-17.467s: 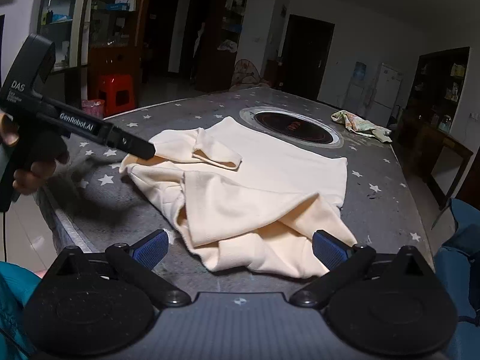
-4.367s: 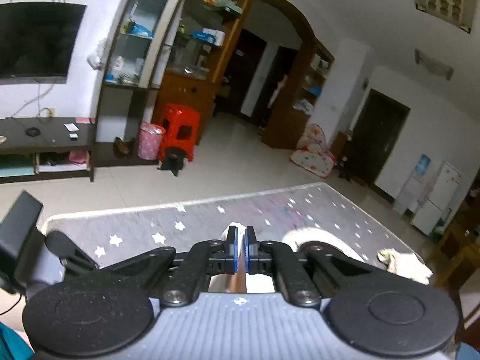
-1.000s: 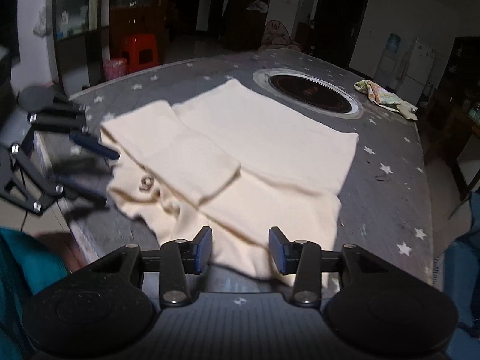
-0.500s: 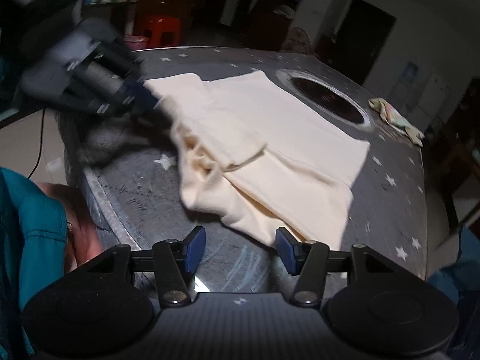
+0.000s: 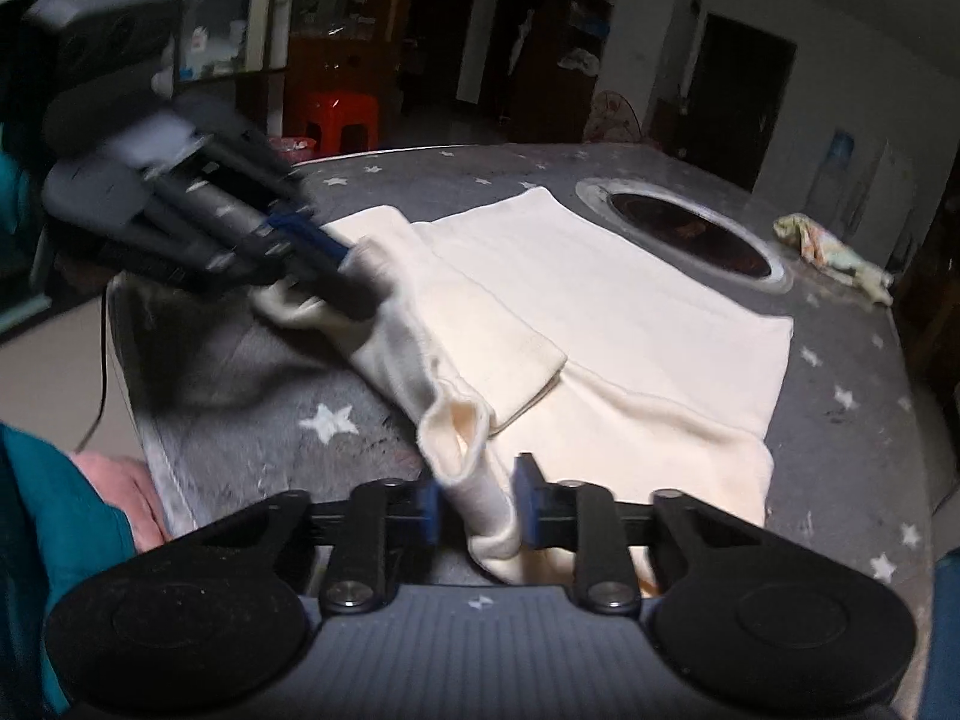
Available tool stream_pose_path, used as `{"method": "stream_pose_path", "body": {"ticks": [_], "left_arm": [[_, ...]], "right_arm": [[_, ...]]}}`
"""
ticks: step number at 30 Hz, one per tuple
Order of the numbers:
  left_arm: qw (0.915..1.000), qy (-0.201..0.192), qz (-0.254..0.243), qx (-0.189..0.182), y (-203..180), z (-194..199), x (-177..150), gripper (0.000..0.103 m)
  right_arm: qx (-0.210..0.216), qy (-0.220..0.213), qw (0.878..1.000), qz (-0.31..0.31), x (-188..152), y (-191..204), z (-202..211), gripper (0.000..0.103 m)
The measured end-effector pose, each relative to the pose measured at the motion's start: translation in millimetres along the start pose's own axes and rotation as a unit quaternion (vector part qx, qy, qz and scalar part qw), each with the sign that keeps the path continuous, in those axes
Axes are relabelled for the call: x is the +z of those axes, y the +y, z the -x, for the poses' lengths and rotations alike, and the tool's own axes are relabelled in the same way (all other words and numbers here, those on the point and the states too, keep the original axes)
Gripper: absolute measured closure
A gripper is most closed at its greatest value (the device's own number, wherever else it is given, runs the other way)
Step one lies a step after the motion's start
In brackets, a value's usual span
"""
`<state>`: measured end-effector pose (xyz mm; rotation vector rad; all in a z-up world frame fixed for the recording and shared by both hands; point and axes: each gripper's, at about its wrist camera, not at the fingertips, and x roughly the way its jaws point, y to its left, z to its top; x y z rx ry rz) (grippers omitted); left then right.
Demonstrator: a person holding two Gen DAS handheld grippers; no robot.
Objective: Fold clothes
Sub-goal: 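Grasp the hem with the left gripper while the right gripper lifts the hem upward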
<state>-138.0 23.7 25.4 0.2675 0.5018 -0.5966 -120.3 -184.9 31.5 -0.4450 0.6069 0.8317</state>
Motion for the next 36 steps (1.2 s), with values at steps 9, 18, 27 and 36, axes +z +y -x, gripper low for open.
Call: {"method": "stream_pose_path", "body": {"ticks": [9,18,27,36], "left_arm": [[0.9969,0.020,-0.062,0.044,-11.2,14.2,-28.5,0.065],[0.9904,-0.005,-0.094,0.101,-10.9,26.8,-38.0,0.065],[0.9857,-0.017,-0.126,0.111,-15.4,24.4,-47.7,0.072],[0.9930,-0.036,-0.076,0.084,-1.0,37.1,-39.0,0.095]], "right_arm": [[0.021,-0.007,0.998,-0.063,17.0,-22.4,6.6,0.092],[0.016,-0.015,0.996,-0.081,30.1,-29.0,8.7,0.092],[0.012,-0.015,0.996,-0.087,32.4,-31.1,5.1,0.092],[0.006,-0.026,0.997,-0.078,22.5,-16.4,13.0,0.096]]}}
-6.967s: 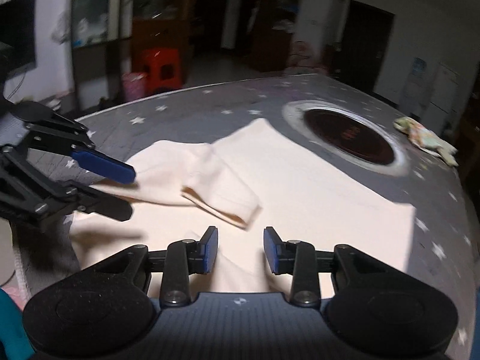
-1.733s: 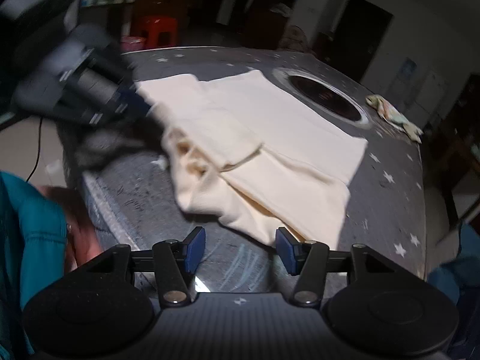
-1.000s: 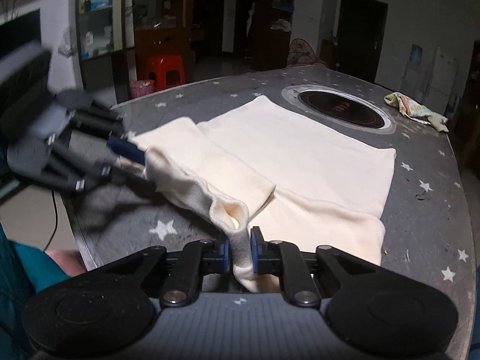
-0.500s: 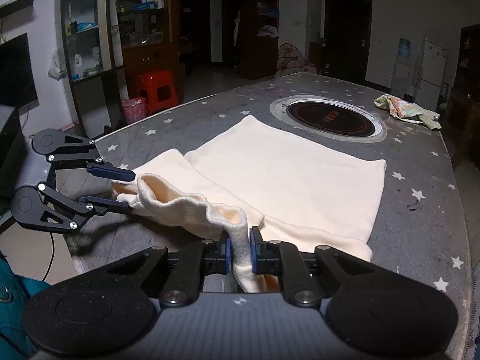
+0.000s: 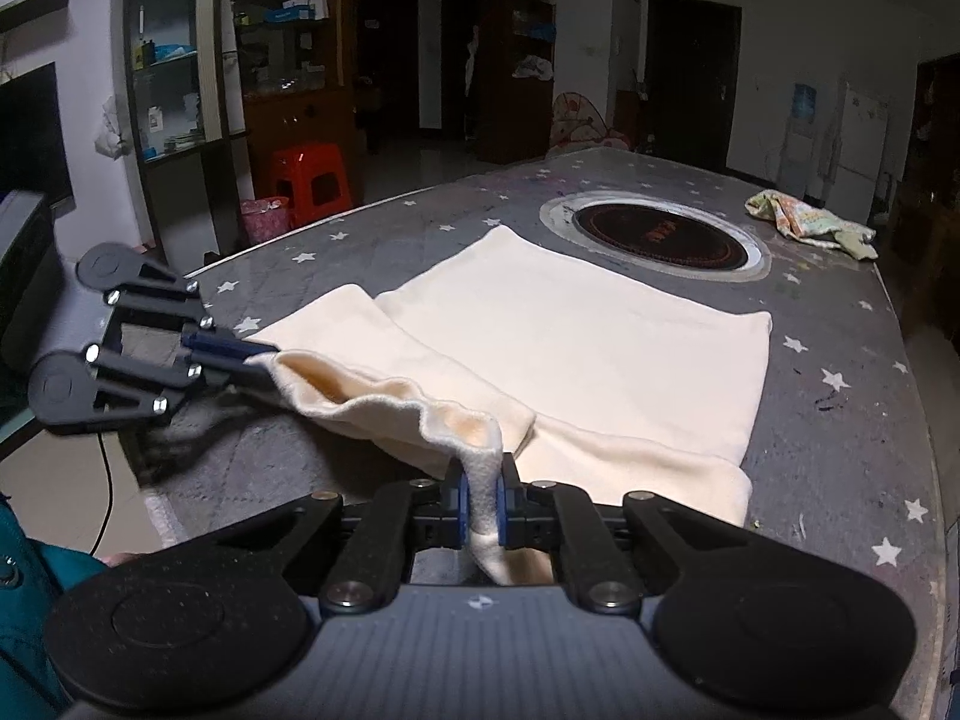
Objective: Fold clothes
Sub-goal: 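Grasp the hem with the left gripper while the right gripper lifts the hem upward, then lift the hem with both grippers and fold it over toward the collar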
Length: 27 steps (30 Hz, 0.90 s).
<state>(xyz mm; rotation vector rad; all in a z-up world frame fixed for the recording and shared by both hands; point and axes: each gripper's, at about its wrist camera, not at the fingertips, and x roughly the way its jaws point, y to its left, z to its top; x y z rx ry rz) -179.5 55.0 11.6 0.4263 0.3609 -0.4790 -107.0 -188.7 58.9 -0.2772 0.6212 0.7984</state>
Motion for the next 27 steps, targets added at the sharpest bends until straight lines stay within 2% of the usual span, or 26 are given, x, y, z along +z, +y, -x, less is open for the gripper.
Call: {"method": "stream_pose_path", "body": {"ticks": [7,15,20,23,27], "left_arm": [[0.9993,-0.002,0.031,-0.021,4.8,31.5,3.4,0.095],[0.9978,0.011,0.052,-0.041,6.4,71.6,11.9,0.095],[0.9983,0.001,0.048,-0.033,18.8,61.8,25.2,0.095],[0.9982,0.001,0.052,-0.028,34.3,46.2,36.8,0.095],[0.9993,-0.004,0.033,-0.016,58.6,17.3,53.2,0.095]], "right_arm": [[0.017,-0.012,1.000,0.019,-0.9,18.4,25.3,0.096],[0.061,0.008,0.997,0.038,0.5,51.9,63.3,0.096],[0.057,0.014,0.997,0.047,19.1,47.4,62.5,0.097],[0.047,0.008,0.998,0.046,37.7,32.6,57.8,0.097],[0.035,0.003,0.998,0.053,61.9,10.9,44.8,0.097]]}}
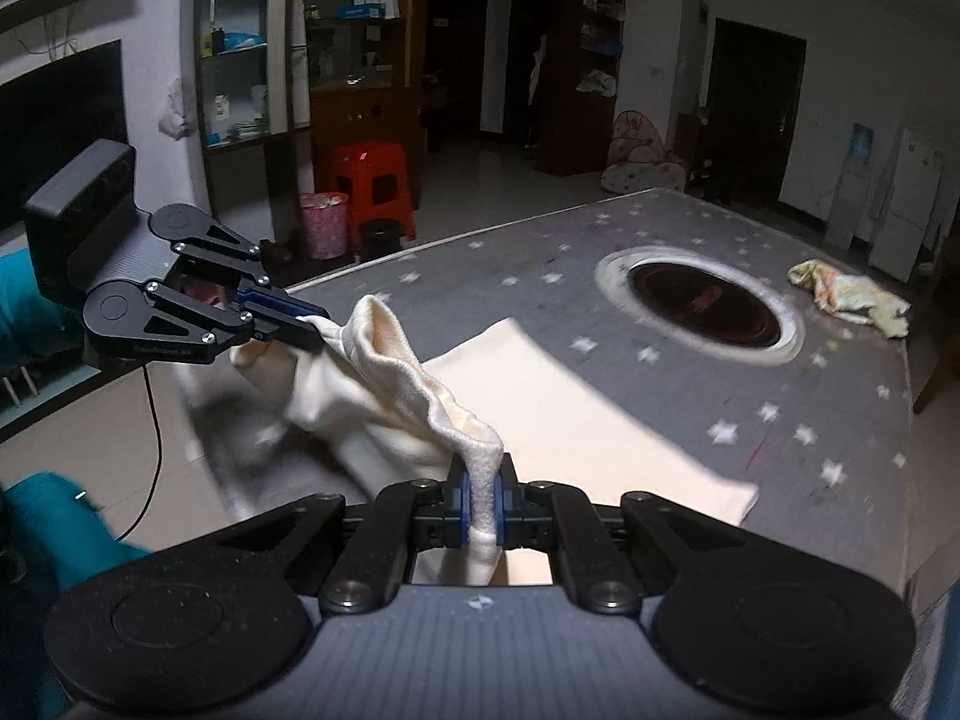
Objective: Fold clothes
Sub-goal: 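Lift the hem with both grippers and fold it over toward the collar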
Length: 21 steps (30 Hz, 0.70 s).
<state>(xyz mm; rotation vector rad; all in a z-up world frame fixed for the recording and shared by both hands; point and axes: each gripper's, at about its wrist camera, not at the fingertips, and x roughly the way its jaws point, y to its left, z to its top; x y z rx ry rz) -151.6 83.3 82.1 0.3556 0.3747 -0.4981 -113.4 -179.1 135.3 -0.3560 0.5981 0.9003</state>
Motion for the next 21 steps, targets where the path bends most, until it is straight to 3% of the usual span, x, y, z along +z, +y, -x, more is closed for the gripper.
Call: {"method": "stream_pose_path", "body": {"ticks": [7,14,18,21], "left_arm": [[0.9992,0.030,-0.019,0.020,42.4,-80.6,20.5,0.095],[0.9946,0.100,0.010,0.027,72.1,-165.7,3.6,0.091],[0.9920,0.109,0.033,0.054,81.5,-172.4,-6.2,0.074],[0.9913,0.097,0.050,0.074,87.9,-163.1,-5.2,0.071]], "right_arm": [[-0.026,0.022,0.999,0.009,35.8,-56.2,-54.9,0.097],[-0.034,0.059,0.997,-0.044,26.0,-112.0,-134.4,0.092],[-0.052,0.057,0.994,-0.084,10.0,-128.2,-143.4,0.084],[-0.073,0.036,0.991,-0.103,2.4,-133.0,-124.3,0.080]]}}
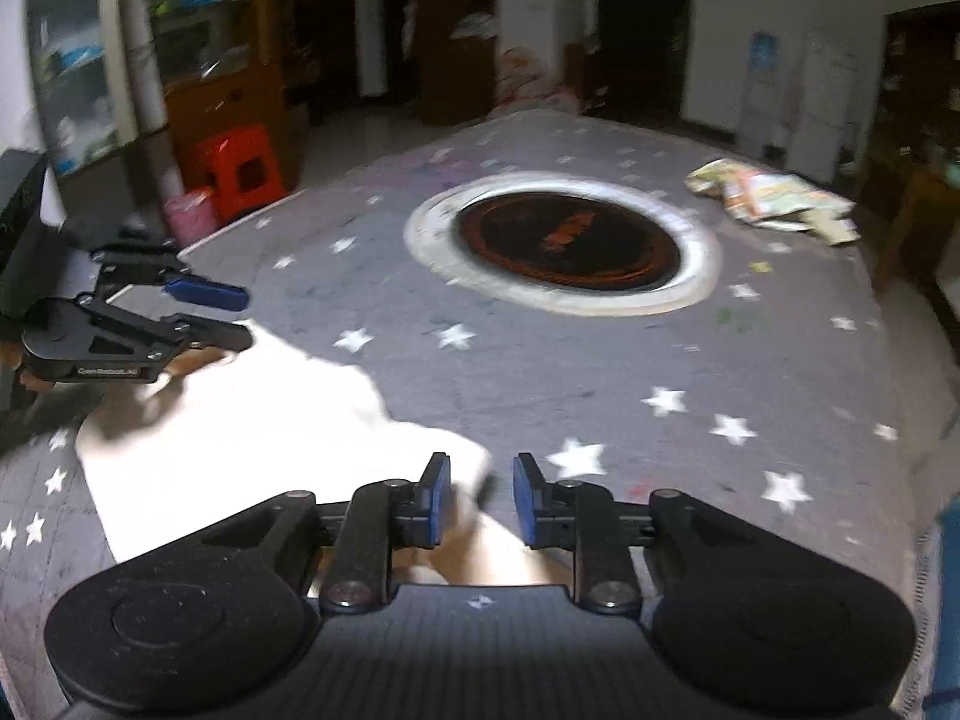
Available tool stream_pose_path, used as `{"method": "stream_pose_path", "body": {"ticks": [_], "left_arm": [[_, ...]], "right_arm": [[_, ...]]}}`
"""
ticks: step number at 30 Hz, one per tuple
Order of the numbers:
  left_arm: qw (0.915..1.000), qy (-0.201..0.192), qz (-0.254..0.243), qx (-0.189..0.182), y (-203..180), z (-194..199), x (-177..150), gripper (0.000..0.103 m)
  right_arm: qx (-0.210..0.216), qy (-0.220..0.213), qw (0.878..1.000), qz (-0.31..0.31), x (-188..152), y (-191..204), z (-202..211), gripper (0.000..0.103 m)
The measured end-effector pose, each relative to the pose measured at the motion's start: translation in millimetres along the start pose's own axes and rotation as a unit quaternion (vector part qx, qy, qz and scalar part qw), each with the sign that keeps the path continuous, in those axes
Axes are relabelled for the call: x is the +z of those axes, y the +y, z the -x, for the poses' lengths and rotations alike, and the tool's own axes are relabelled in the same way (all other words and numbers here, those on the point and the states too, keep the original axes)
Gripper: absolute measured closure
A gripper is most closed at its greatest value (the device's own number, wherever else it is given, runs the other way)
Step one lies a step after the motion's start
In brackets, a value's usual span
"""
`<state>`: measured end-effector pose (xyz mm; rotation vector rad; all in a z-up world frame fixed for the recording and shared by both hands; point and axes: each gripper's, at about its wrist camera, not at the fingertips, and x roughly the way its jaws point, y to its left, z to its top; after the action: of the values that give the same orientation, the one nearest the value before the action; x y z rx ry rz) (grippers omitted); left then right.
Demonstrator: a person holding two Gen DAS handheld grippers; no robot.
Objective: Fold clothes
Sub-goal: 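Lift the hem with both grippers and fold it over toward the collar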
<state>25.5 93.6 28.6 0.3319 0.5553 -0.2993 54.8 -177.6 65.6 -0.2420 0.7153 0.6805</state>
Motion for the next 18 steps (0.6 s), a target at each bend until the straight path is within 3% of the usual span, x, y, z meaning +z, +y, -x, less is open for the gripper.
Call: {"method": "stream_pose_path", "body": {"ticks": [2,4,8,13,18], "left_arm": [[0.9996,-0.015,0.007,0.021,1.8,9.6,0.9,0.070],[0.9994,-0.019,0.022,0.018,3.9,16.4,2.2,0.065],[0.9988,-0.024,0.040,0.016,1.5,30.6,3.9,0.065],[0.9987,-0.036,0.035,-0.009,-20.8,53.6,-1.1,0.065],[0.9979,-0.035,0.046,-0.029,-35.1,65.3,-9.6,0.064]], "right_arm": [[-0.005,-0.017,1.000,-0.009,-6.5,-1.2,15.3,0.070],[-0.010,-0.034,0.999,-0.009,-15.1,2.1,30.8,0.063],[-0.003,-0.042,0.999,-0.011,-25.4,11.5,43.2,0.051],[0.005,-0.044,0.999,-0.014,-34.6,17.6,40.4,0.051],[0.043,-0.060,0.996,-0.040,-40.3,13.8,50.8,0.051]]}}
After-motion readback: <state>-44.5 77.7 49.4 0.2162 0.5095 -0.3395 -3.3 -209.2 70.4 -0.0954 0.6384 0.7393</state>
